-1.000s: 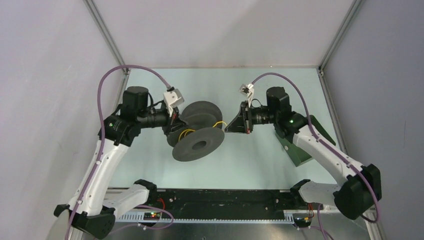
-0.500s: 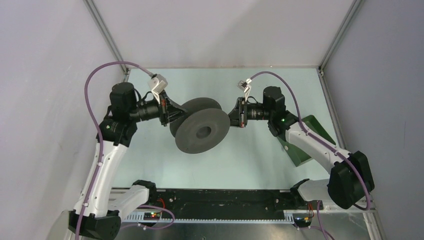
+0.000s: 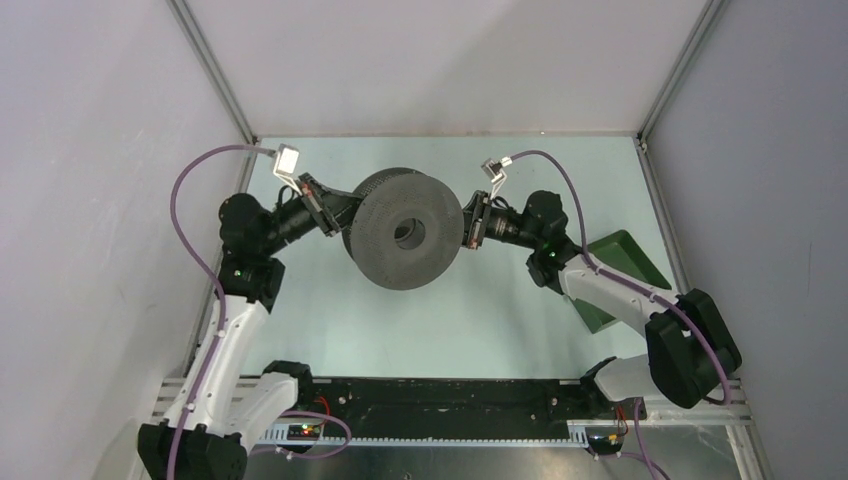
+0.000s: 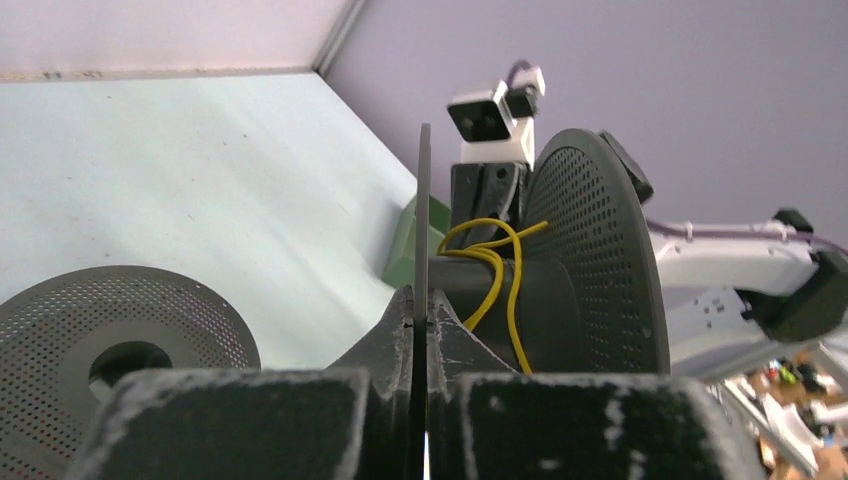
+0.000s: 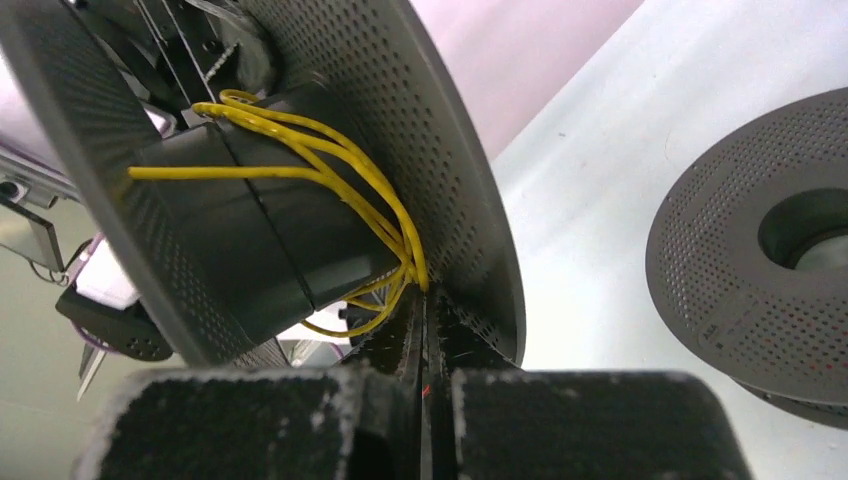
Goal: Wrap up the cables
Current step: Wrap the cable around the cable reel, then place the cable reel at the center of the board.
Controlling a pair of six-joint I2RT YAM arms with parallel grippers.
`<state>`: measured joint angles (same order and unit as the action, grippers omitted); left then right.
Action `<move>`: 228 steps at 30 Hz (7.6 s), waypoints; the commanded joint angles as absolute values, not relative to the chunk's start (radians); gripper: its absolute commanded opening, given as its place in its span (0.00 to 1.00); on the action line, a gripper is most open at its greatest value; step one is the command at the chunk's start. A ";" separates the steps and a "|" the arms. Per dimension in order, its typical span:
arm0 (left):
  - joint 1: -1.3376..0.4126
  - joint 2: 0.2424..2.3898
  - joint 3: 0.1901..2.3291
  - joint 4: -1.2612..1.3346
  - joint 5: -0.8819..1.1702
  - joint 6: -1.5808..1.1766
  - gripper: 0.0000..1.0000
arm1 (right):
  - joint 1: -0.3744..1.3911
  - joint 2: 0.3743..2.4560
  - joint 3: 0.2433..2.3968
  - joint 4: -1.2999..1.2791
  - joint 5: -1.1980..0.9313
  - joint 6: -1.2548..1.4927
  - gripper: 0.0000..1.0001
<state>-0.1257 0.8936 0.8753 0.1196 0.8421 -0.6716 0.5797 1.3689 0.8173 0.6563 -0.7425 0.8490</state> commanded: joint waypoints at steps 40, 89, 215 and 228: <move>-0.060 0.668 0.433 0.552 0.265 -1.325 0.00 | 0.804 1.456 0.788 0.809 -0.232 1.186 0.00; 0.051 0.800 0.521 0.546 0.445 -1.152 0.00 | 0.633 1.198 0.744 0.287 -0.473 0.791 0.00; 0.072 0.910 0.523 0.574 0.557 -1.335 0.00 | 0.608 1.663 0.846 1.028 -0.486 1.204 0.20; 0.080 0.919 0.530 0.574 0.560 -1.311 0.00 | 0.555 1.626 0.805 1.061 -0.516 1.224 0.28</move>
